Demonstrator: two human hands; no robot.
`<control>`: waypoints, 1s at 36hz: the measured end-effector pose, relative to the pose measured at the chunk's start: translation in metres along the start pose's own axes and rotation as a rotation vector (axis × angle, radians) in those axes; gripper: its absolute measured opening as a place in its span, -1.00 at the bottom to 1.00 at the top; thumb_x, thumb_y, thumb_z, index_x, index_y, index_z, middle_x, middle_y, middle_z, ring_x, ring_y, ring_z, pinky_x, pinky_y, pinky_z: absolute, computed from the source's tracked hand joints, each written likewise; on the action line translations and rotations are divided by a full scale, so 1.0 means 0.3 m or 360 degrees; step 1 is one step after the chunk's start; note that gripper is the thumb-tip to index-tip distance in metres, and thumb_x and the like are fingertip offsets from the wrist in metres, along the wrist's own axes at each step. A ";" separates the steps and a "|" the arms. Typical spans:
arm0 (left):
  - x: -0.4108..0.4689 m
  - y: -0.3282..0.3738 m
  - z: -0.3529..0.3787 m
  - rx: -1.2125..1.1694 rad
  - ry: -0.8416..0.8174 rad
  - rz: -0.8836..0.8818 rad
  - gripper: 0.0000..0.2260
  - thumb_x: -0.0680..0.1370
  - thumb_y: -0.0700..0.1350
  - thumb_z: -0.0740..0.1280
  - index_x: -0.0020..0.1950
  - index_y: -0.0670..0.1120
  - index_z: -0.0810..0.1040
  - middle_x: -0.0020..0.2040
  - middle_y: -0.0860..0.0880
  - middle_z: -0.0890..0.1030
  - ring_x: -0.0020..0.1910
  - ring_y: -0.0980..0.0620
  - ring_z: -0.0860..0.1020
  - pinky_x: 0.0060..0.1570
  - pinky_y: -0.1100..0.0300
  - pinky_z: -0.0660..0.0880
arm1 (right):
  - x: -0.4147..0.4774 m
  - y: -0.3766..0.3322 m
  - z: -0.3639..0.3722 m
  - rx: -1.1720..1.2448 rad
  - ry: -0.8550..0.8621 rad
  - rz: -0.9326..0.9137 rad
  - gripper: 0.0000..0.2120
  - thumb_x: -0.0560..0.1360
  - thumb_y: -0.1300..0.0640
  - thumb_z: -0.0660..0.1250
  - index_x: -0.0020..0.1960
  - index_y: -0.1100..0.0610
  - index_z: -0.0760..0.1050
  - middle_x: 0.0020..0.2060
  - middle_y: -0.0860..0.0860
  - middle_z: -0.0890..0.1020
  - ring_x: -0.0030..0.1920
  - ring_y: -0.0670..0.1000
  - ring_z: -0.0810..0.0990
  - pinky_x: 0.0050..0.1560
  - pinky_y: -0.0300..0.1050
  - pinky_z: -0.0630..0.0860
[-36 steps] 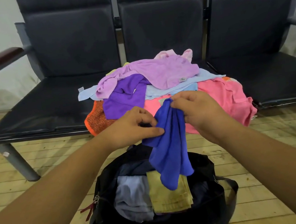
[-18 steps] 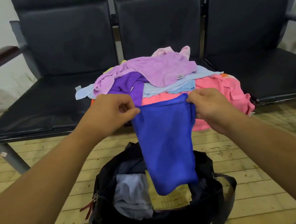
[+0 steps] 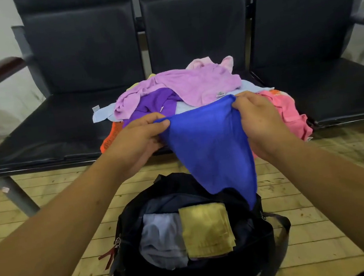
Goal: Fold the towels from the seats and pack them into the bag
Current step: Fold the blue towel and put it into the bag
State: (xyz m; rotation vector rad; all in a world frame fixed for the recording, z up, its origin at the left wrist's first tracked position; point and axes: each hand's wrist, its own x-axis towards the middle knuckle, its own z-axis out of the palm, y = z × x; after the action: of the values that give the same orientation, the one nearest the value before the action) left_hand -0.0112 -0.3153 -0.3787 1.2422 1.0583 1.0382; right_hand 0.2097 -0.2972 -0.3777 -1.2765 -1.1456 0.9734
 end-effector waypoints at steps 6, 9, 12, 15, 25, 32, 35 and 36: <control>-0.007 0.001 0.044 -0.0321 -0.0108 -0.0117 -0.70 0.56 -0.01 0.32 0.20 -0.15 0.60 0.14 -0.09 0.67 0.08 -0.02 0.64 0.04 0.04 0.59 | 0.016 -0.009 0.010 0.0652 -0.0043 0.0416 -0.82 0.57 0.28 0.21 -0.19 0.16 0.47 -0.36 0.05 0.55 -0.37 0.03 0.55 -0.37 -0.20 0.48; -0.031 -0.020 0.060 -0.0081 -0.0351 -0.0322 -0.71 0.41 -0.06 0.39 0.10 -0.10 0.65 0.07 -0.01 0.71 0.03 0.07 0.67 -0.01 0.23 0.61 | 0.020 -0.020 0.007 0.0771 -0.0128 0.0507 -0.86 0.57 0.25 0.23 0.06 0.23 0.53 -0.19 0.13 0.62 -0.22 0.11 0.61 -0.21 -0.09 0.56; -0.047 -0.032 0.078 -0.0305 -0.0356 -0.0396 -0.75 0.39 -0.15 0.39 0.03 -0.12 0.69 0.02 -0.04 0.72 -0.05 0.08 0.69 -0.12 0.25 0.62 | 0.031 -0.007 -0.007 0.0742 -0.0124 0.0628 -0.68 0.54 0.25 0.22 0.24 0.33 0.53 -0.02 0.24 0.59 -0.06 0.17 0.60 -0.05 0.02 0.54; -0.048 -0.008 0.103 -0.0688 -0.0269 -0.0382 -0.85 0.39 -0.21 0.43 -0.09 -0.15 0.75 -0.05 -0.09 0.72 -0.13 0.03 0.70 -0.12 0.21 0.64 | 0.036 0.013 -0.037 0.0602 -0.0215 0.0798 -0.79 0.57 0.28 0.14 0.00 0.33 0.54 -0.23 0.21 0.60 -0.33 0.10 0.61 -0.34 -0.18 0.55; -0.046 0.045 0.119 -0.1118 0.0052 -0.0191 -0.73 0.55 -0.05 0.30 -0.10 -0.16 0.74 -0.05 -0.11 0.72 -0.13 -0.04 0.70 -0.10 0.15 0.64 | -0.024 0.017 -0.047 0.0505 -0.0978 0.1049 -0.32 0.43 -0.37 0.23 0.14 0.19 0.69 0.17 0.14 0.68 0.12 0.13 0.69 0.10 0.03 0.63; -0.026 0.041 0.069 -0.1094 0.0071 -0.0278 -0.61 0.63 0.05 0.21 0.11 -0.22 0.70 0.14 -0.14 0.68 0.05 -0.09 0.69 -0.01 0.05 0.65 | -0.051 -0.003 -0.036 0.0633 -0.1045 0.0810 -0.66 0.44 0.21 0.37 0.20 0.23 0.61 0.13 0.13 0.70 0.11 0.10 0.70 0.13 -0.05 0.64; -0.037 0.029 0.063 -0.0852 -0.0149 -0.0393 -0.45 0.55 0.28 0.20 0.26 -0.11 0.64 0.22 -0.08 0.66 0.16 -0.04 0.65 0.07 0.08 0.62 | -0.046 -0.029 -0.029 0.0749 -0.0916 0.0738 -0.75 0.42 0.18 0.38 0.06 0.25 0.64 -0.04 0.12 0.73 -0.09 0.06 0.73 -0.04 -0.11 0.68; -0.044 0.020 0.062 -0.0759 -0.0229 -0.0444 -0.43 0.47 0.32 0.22 0.20 -0.07 0.68 0.19 -0.05 0.67 0.13 -0.01 0.66 0.02 0.11 0.63 | -0.041 -0.033 -0.032 0.0757 -0.0870 0.0722 -0.76 0.43 0.17 0.38 0.04 0.25 0.64 -0.06 0.12 0.73 -0.11 0.06 0.73 -0.05 -0.11 0.68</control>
State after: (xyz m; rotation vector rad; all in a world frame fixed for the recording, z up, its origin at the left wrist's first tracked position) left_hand 0.0043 -0.3317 -0.3714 0.7465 0.7847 0.9011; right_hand 0.2160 -0.3120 -0.3686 -0.9105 -0.9417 1.8924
